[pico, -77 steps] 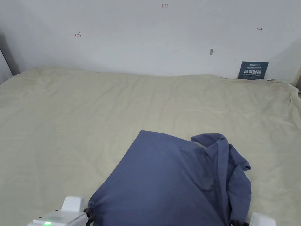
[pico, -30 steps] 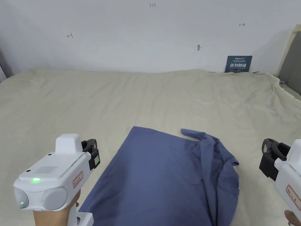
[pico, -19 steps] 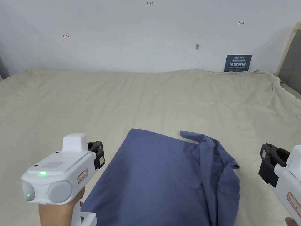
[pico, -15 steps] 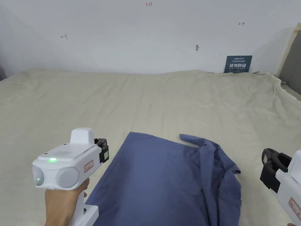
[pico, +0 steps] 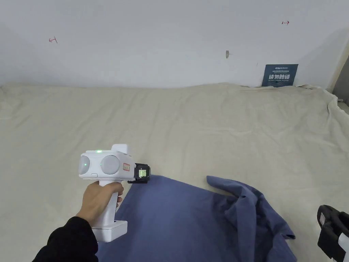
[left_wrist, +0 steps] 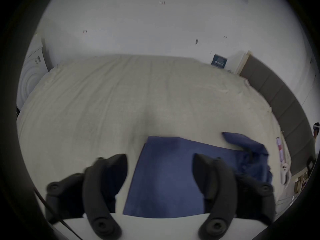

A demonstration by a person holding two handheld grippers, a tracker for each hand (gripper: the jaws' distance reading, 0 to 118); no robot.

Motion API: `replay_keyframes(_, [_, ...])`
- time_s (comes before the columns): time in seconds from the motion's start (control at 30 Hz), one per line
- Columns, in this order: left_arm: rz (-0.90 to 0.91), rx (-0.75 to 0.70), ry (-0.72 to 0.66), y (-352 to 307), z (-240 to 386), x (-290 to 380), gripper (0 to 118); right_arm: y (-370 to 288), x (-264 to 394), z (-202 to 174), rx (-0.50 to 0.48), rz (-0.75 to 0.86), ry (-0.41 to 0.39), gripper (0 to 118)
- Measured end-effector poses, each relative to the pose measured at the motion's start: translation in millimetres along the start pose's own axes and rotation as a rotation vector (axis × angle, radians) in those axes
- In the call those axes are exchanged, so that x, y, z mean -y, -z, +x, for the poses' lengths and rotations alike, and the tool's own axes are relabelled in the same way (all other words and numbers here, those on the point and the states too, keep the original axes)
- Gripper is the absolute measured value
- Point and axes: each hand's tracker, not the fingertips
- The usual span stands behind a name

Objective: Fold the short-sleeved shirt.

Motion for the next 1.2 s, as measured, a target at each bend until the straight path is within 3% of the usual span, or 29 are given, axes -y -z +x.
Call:
replay_keyframes(0.27, [-0.07,-0.076,0.037,78.7,-1.0,-5.6,86,37.9,16.5,10.5,0.031,-0.049,0.023,0])
replay_keyframes(0.3, [-0.075,-0.091,0.043,84.6,0.8,-3.1,78,40.4,18.2,11.3,0.035,-0.055,0.024,0])
replay_keyframes(0.33, [-0.081,-0.095,0.049,88.6,2.0,-0.7,55,41.9,19.5,11.7,0.04,-0.06,0.024,0])
replay_keyframes(0.4, [-0.127,-0.057,0.077,93.4,6.4,5.2,45,43.1,22.3,12.5,0.043,-0.072,0.022,0])
replay_keyframes(0.53, [-0.089,-0.091,0.182,88.2,17.1,9.3,0,44.9,22.6,13.3,0.047,-0.097,0.023,0])
replay_keyframes(0.83, [0.071,-0.034,0.197,17.0,26.1,14.1,0,86.2,11.4,31.1,0.024,-0.267,0.068,0])
replay_keyframes(0.9, [0.085,-0.02,0.203,-1.0,25.7,14.6,0,102.5,11.2,34.6,0.03,-0.312,0.098,13])
replay_keyframes(0.93, [0.092,-0.019,0.207,-8.9,25.7,14.9,0,112.9,11.9,36.8,0.027,-0.353,0.102,37])
replay_keyframes(0.97, [0.097,-0.016,0.212,-16.7,26.3,14.0,0,121.5,13.4,38.4,0.018,-0.383,0.106,54])
replay_keyframes(1.03, [0.11,-0.011,0.218,-29.9,26.2,13.8,0,137.2,15.6,30.6,0.014,-0.458,0.122,73])
replay_keyframes(1.2, [0.13,-0.005,0.228,-47.4,26.7,14.5,0,179.5,33.8,26.9,0.038,-0.613,0.131,75])
